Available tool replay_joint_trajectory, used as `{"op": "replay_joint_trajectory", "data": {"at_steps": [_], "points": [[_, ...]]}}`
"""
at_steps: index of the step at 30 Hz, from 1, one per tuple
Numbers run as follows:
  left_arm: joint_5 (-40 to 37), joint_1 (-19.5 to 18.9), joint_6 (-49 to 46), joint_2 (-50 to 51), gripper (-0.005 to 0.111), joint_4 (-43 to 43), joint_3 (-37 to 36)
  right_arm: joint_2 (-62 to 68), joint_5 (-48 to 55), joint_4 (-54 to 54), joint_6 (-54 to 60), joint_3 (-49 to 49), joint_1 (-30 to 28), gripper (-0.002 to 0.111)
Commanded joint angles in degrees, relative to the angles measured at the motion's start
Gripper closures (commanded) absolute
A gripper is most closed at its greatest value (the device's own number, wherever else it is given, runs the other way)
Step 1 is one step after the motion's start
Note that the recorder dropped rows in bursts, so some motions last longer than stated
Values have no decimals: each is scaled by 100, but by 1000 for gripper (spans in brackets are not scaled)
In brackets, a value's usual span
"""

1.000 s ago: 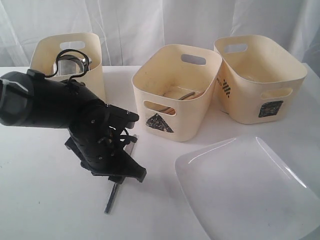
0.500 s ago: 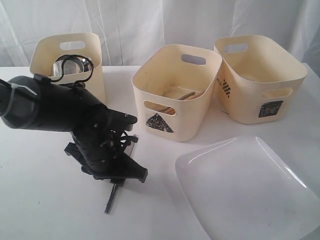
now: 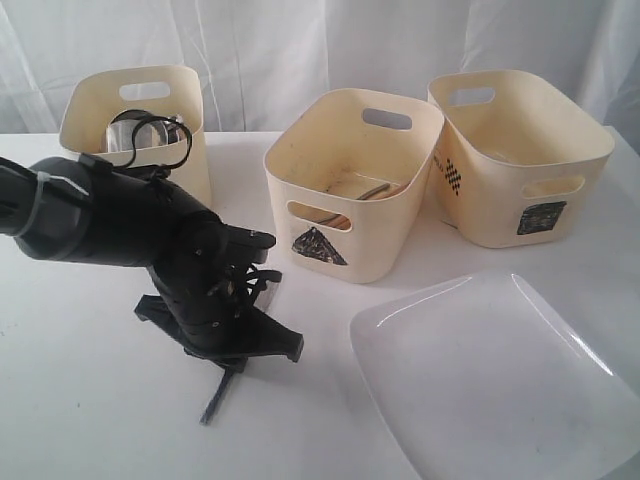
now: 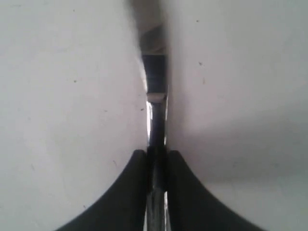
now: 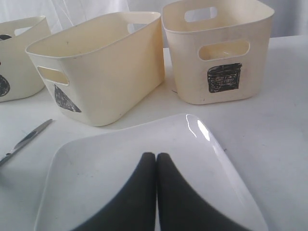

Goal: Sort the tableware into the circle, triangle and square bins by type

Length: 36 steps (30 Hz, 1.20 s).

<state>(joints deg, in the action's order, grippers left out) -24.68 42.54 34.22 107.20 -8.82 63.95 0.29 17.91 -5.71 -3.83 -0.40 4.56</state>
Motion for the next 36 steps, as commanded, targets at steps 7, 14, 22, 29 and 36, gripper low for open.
{"op": "replay_joint_trajectory", "data": {"at_steps": [7,14,22,29,36], "points": [[-929,-12,-123,77,107,-594,-56,-29,-82,-11,23,40,10,108],[-1854,-12,-196,-428,107,-1621,-56,-29,-82,-11,23,40,10,108],[-1589,-12,-210,-1343,107,-1475,-56,-29,-82,-11,23,40,10,108],[-1219,-12,-329,-2073,107,-1127,-56,-29,-82,-11,23,40,10,108],[-22,-12,-342,-2758,107,-1092,-56,-29,-82,-11,23,40,10,108]]}}
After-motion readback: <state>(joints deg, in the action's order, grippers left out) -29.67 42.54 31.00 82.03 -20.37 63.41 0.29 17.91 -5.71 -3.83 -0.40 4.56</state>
